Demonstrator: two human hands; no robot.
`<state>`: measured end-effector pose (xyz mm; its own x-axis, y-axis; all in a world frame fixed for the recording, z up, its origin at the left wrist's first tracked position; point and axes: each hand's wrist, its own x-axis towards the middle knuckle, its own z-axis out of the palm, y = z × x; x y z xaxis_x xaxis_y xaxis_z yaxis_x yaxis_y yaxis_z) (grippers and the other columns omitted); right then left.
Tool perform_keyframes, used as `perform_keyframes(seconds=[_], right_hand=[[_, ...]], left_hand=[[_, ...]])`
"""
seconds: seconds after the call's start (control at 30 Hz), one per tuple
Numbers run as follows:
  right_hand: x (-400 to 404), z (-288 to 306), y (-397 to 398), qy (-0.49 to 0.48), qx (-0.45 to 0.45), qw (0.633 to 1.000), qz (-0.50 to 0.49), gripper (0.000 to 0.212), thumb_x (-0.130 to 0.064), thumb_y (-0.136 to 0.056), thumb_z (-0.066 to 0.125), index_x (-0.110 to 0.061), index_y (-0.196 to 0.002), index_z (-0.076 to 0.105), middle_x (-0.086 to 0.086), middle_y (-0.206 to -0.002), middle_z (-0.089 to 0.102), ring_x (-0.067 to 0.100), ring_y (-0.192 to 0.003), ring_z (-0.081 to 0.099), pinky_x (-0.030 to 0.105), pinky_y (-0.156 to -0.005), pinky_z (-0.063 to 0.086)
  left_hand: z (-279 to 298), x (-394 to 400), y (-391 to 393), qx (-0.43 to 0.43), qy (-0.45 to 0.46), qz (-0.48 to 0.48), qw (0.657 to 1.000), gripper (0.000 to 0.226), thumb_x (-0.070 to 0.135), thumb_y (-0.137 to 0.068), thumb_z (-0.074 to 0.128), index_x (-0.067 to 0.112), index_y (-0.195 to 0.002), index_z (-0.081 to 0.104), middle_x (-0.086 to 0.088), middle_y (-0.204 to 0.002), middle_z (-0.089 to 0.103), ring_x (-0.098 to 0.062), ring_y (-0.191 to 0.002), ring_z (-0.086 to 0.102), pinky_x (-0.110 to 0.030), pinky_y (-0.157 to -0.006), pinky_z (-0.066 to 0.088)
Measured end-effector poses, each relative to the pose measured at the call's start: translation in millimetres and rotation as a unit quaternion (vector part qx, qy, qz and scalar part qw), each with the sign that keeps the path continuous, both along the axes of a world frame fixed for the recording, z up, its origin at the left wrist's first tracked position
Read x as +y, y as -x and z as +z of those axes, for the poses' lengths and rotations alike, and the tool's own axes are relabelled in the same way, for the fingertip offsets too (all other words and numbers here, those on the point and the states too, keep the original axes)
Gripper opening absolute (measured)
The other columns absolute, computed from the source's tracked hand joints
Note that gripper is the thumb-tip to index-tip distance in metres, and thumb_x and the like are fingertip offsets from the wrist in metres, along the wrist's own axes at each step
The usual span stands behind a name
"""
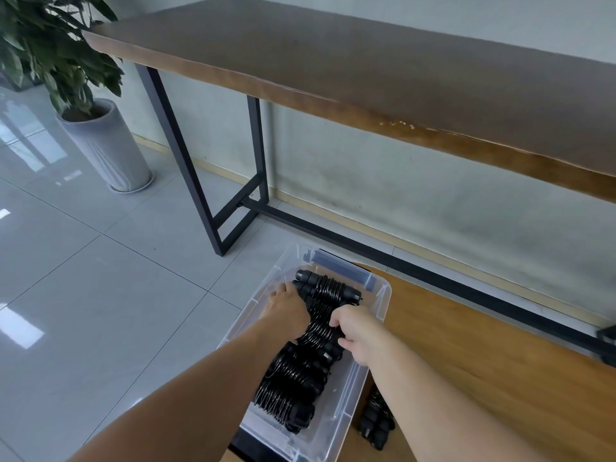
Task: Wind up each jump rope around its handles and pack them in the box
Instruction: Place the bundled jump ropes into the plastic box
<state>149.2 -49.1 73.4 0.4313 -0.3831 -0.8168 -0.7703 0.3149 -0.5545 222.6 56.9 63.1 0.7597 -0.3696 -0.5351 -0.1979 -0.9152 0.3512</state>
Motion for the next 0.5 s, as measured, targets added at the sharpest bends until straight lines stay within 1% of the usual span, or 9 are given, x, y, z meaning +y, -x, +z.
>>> perform_keyframes(seconds=[0.1, 0.2, 0.27, 0.3, 0.37, 0.4, 0.43, 0.47, 0.5], right_hand=[[-3.9, 2.8, -1.2, 0.001, -0.010, 1.000, -0.009, 0.061, 0.006, -0.088, 0.053, -0.007, -0.145, 0.037, 0.015, -0.152, 0.032, 0.031, -0.129, 0.042, 0.036, -0.104, 0.045], [-6.9, 6.9, 0.5, 0.000, -0.021, 1.000, -0.009, 0.063, 0.006, -0.087, 0.054, -0.009, -0.145, 0.036, 0.011, -0.155, 0.028, 0.029, -0.127, 0.041, 0.032, -0.096, 0.048], [-10.6, 10.5, 1.9, 0.006, -0.031, 1.000, -0.001, 0.066, 0.006, -0.088, 0.053, -0.009, -0.149, 0.031, 0.011, -0.156, 0.028, 0.027, -0.126, 0.042, 0.032, -0.098, 0.048], [-13.1, 12.8, 2.7, 0.012, -0.032, 0.999, 0.004, 0.067, 0.006, -0.089, 0.054, -0.008, -0.150, 0.030, 0.012, -0.154, 0.031, 0.025, -0.121, 0.044, 0.032, -0.099, 0.049], [-18.9, 16.8, 4.6, 0.022, -0.039, 0.999, 0.014, 0.066, 0.003, -0.090, 0.056, -0.007, -0.150, 0.030, 0.014, -0.138, 0.044, 0.021, -0.109, 0.048, 0.032, -0.098, 0.051], [-21.8, 18.1, 5.4, 0.028, -0.047, 0.998, 0.021, 0.066, 0.001, -0.089, 0.057, -0.006, -0.149, 0.031, 0.013, -0.131, 0.047, 0.020, -0.105, 0.051, 0.033, -0.098, 0.052], [-24.5, 19.6, 5.5, 0.035, -0.055, 0.998, 0.027, 0.068, -0.001, -0.088, 0.059, -0.007, -0.149, 0.030, 0.013, -0.130, 0.049, 0.019, -0.103, 0.055, 0.035, -0.097, 0.052], [-28.4, 21.1, 6.8, 0.045, -0.058, 0.997, 0.028, 0.070, -0.003, -0.087, 0.061, -0.008, -0.149, 0.030, 0.015, -0.128, 0.052, 0.019, -0.102, 0.059, 0.038, -0.098, 0.053], [-34.1, 22.1, 8.9, 0.058, -0.060, 0.996, 0.032, 0.067, -0.005, -0.086, 0.062, -0.007, -0.147, 0.034, 0.016, -0.124, 0.056, 0.020, -0.101, 0.061, 0.043, -0.099, 0.052]], left_hand=[[1.8, -0.3, -0.6, -0.003, 0.030, 0.024, 0.999, 0.067, -0.004, -0.087, 0.043, 0.004, -0.150, 0.021, -0.012, -0.153, 0.023, -0.031, -0.138, 0.031, -0.038, -0.114, 0.032], [-0.3, 3.2, -1.7, -0.005, 0.036, 0.021, 0.999, 0.067, -0.003, -0.086, 0.043, 0.009, -0.149, 0.023, -0.008, -0.151, 0.027, -0.030, -0.136, 0.033, -0.038, -0.112, 0.035], [0.1, 4.0, 0.6, -0.011, 0.049, 0.022, 0.998, 0.068, -0.004, -0.085, 0.042, 0.010, -0.150, 0.024, -0.006, -0.149, 0.030, -0.029, -0.135, 0.034, -0.040, -0.111, 0.036], [1.3, 3.8, 2.4, -0.017, 0.054, 0.023, 0.998, 0.070, -0.004, -0.086, 0.042, 0.010, -0.152, 0.022, -0.005, -0.149, 0.030, -0.029, -0.136, 0.033, -0.040, -0.112, 0.036], [4.4, 1.3, 6.3, -0.033, 0.075, 0.031, 0.996, 0.071, -0.004, -0.088, 0.041, 0.010, -0.154, 0.021, -0.004, -0.151, 0.031, -0.027, -0.138, 0.033, -0.038, -0.113, 0.035], [7.2, -1.0, 8.6, -0.044, 0.089, 0.040, 0.994, 0.068, -0.003, -0.089, 0.040, 0.011, -0.154, 0.024, -0.004, -0.152, 0.032, -0.026, -0.139, 0.034, -0.037, -0.112, 0.035], [11.3, -3.5, 10.6, -0.056, 0.104, 0.051, 0.992, 0.064, -0.002, -0.091, 0.039, 0.012, -0.153, 0.028, -0.004, -0.152, 0.034, -0.025, -0.138, 0.036, -0.034, -0.111, 0.035], [17.8, -7.7, 15.2, -0.069, 0.120, 0.063, 0.988, 0.058, 0.000, -0.094, 0.038, 0.013, -0.150, 0.035, -0.004, -0.151, 0.038, -0.024, -0.135, 0.041, -0.032, -0.107, 0.037], [24.8, -12.7, 21.9, -0.084, 0.144, 0.074, 0.983, 0.050, 0.003, -0.097, 0.037, 0.015, -0.144, 0.044, -0.005, -0.146, 0.045, -0.023, -0.128, 0.048, -0.030, -0.100, 0.041]])
